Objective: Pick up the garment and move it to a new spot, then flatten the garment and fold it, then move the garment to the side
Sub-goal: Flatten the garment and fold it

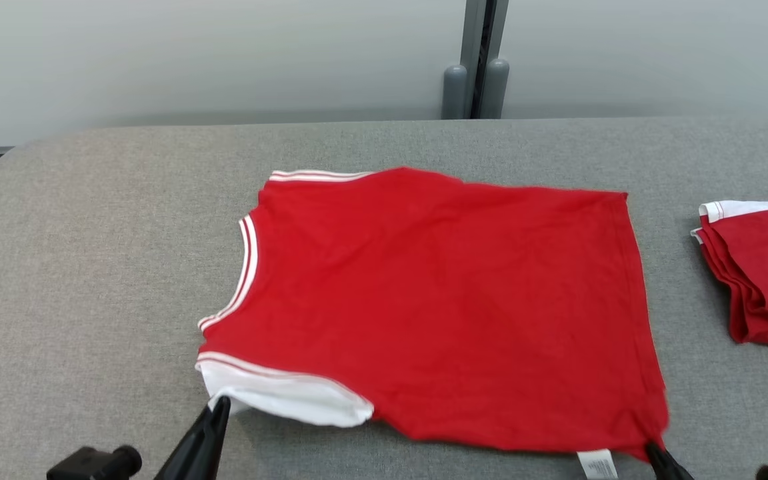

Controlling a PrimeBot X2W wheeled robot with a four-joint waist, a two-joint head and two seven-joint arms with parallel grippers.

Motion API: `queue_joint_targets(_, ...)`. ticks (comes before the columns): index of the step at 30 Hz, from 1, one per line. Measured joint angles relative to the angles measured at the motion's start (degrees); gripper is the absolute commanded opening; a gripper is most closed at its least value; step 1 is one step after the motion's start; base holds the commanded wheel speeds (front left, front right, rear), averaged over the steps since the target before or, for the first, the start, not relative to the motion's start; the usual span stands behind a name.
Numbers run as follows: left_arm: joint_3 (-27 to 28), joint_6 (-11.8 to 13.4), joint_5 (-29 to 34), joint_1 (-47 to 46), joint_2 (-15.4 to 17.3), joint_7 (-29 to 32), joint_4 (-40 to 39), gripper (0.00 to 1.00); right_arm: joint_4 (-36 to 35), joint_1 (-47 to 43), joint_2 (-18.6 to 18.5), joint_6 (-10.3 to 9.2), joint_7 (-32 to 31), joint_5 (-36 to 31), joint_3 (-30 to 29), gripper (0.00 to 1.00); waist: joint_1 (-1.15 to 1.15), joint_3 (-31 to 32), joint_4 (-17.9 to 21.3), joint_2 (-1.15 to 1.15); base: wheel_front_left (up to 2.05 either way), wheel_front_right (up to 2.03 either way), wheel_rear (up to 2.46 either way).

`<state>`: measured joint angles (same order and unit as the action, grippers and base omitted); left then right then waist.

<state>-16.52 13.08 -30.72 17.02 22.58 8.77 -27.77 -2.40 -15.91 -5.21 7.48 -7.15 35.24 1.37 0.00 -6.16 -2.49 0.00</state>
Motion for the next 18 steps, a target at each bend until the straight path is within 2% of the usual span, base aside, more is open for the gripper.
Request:
queue_joint_targets(4, 0.1, 2.1, 0.1, 3.3, 0.5, 1.9, -4.0, 0.00, -4.8, -5.2, 1.4, 0.00, -4.8, -2.2, -3.6, 0.00, 0.00, 0.5, -0.2, 0.00, 0.00, 0.00, 0.00)
queue_joint_targets(9, 0.8, 2.9, 0.5, 3.9, 1.3, 2.6, -5.3, 0.00, -8.3, -6.0, 2.1, 0.00, -8.0, -2.8, -5.4, 0.00, 0.00, -0.1, 0.1, 0.00, 0.00, 0.00, 0.00)
queue_joint_targets(12, 0.9, 2.6, -0.1, 3.2, 0.8, 2.3, -4.8, 0.00, -8.2, -5.3, 2.3, 0.00, -9.0, -1.9, -6.3, 0.00, 0.00, -0.7, 0.5, 0.00, 0.00, 0.00, 0.00)
queue_joint_targets(18, 1.2, 0.0, -0.6, -3.1, 1.4, 1.7, -1.0, 0.00, -6.1, -1.1, 2.4, 0.00, -8.7, 2.8, -6.6, 0.00, 0.00, -2.8, 0.9, 0.00, 0.00, 0.00, 0.00)
